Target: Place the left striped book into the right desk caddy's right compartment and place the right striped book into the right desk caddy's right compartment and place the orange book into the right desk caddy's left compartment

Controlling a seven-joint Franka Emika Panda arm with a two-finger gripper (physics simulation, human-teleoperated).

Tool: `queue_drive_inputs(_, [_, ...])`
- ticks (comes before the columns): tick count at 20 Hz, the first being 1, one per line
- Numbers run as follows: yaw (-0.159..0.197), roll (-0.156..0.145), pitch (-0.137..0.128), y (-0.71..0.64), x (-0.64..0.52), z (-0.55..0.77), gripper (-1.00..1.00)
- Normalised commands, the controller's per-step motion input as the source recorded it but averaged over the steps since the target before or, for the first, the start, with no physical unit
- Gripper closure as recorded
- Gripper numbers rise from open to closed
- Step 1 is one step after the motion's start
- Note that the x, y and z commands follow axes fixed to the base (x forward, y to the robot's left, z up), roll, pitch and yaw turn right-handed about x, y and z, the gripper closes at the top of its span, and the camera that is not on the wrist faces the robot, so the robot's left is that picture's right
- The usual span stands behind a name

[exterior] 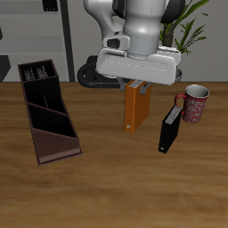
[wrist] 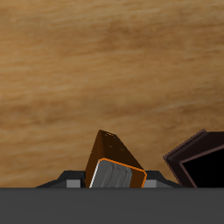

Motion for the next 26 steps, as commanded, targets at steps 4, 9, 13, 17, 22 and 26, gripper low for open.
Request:
queue_drive_inputs(4, [0.06, -0.026, -0.025, -0.66, -0.48, 0.33, 1.0])
queue_drive_inputs(9, [0.117, 0.015, 0.038, -0.45, -0.27, 0.04, 1.0])
queue_drive_inputs(13, [0.11, 0.036, -0.013, -0.42, -0.4, 0.19, 1.0])
queue_drive_inputs(17, [0.09, 0.007, -0.02, -0.35, -0.36, 0.22, 1.0])
queue_drive_inputs(22, [0.058, 0.019, 0.011, -0.28, -0.17, 0.15, 1.0])
queue_drive_inputs(26, [0.134, -0.027, -0.011, -0.71, -0.13, 0.23, 1.0])
